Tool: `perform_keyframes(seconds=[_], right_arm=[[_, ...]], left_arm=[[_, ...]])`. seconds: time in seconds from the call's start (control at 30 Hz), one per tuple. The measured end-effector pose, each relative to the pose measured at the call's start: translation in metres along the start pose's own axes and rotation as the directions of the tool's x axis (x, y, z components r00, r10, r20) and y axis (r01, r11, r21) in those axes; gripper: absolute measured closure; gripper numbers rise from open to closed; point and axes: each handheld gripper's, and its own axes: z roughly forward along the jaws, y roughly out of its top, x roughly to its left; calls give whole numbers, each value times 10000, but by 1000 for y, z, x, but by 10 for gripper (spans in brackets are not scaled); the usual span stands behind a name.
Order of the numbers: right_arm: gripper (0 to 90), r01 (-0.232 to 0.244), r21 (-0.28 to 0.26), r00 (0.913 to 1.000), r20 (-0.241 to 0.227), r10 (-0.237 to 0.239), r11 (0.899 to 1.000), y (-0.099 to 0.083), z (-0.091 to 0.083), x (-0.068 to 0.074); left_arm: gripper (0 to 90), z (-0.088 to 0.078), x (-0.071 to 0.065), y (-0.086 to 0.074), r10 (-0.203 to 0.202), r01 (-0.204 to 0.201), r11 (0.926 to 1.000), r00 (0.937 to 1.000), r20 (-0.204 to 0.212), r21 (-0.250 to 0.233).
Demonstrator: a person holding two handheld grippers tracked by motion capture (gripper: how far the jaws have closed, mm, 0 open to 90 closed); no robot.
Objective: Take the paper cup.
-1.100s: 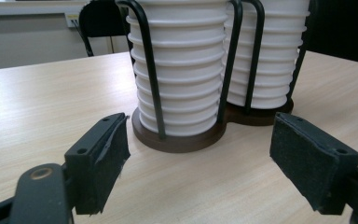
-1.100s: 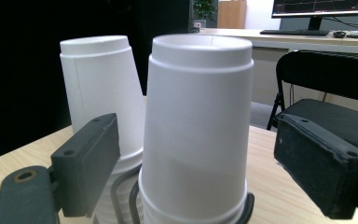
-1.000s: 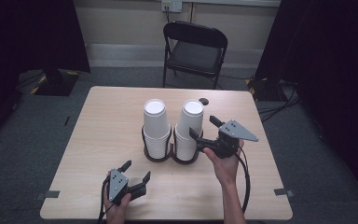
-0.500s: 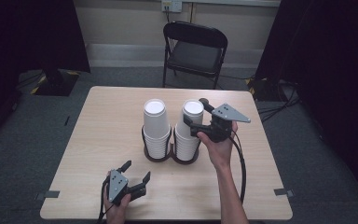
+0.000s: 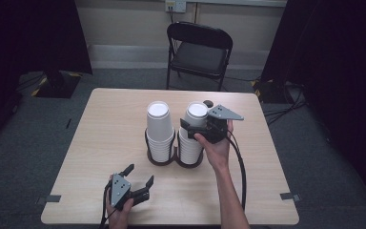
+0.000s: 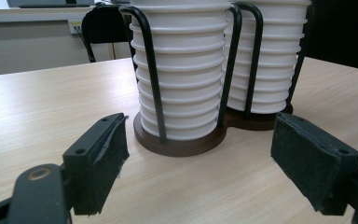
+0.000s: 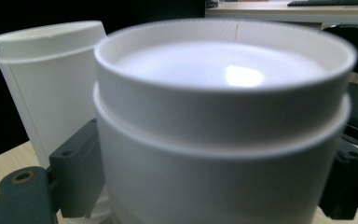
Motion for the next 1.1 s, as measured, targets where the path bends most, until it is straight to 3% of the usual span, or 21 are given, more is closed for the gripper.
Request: perform_keyframes(seconds=[0.2,0.73,1.1], right_arm=[[130,-100,388,9999,23,100,9992,-7,5,-2],[123,5,430,9995,312,-18,9991,-19,6,0],[147,160,458,9994,300,-174,9988,-14,4,1]], left_arm=[[184,0,0,0,-54,54,10000,10000,-80,51],[179,0,1,0,-68,68,10000,9999,-76,31],[156,0,-1,0,113,-114,9999,9999,-43,-16]])
